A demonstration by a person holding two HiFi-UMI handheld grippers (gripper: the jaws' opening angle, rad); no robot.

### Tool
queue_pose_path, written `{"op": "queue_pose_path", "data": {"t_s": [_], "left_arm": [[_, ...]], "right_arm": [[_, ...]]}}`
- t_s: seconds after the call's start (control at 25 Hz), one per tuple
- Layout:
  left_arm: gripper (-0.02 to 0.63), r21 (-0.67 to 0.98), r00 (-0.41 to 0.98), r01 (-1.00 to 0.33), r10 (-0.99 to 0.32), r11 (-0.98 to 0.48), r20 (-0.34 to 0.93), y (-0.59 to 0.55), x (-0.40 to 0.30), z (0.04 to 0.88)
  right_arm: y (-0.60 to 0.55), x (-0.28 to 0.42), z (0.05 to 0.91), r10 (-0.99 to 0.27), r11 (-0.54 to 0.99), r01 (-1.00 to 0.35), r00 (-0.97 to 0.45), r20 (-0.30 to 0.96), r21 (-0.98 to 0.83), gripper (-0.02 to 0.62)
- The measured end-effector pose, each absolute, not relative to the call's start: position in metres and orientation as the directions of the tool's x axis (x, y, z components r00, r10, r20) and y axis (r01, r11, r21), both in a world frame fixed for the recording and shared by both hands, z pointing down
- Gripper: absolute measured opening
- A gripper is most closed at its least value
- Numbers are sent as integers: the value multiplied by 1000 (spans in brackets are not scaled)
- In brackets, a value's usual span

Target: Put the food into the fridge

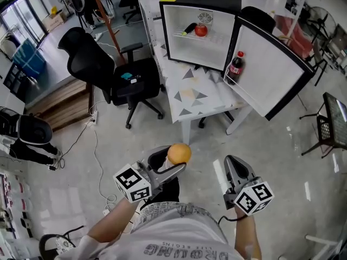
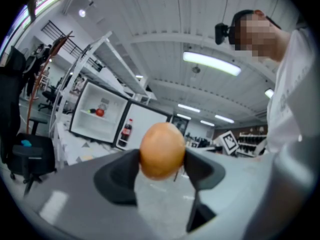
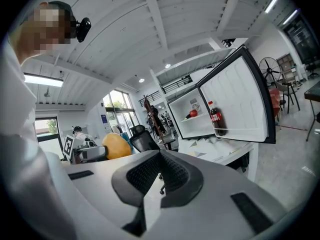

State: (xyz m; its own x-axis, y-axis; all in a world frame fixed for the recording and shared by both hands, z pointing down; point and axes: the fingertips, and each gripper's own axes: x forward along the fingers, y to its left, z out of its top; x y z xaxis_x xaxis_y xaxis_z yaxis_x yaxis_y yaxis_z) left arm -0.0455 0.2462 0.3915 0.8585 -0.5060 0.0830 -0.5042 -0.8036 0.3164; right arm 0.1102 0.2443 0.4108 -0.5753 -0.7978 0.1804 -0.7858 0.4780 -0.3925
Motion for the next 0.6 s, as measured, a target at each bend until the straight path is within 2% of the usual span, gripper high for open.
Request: {"op": "queue_pose_path", "data": {"t_s": [0.6], "left_arm": [[285,355,887,-455,-452,-817,97,96,-75,405]], "right_arm": [[114,80,425,-815,404,-817,-525,243,-412,3]]}}
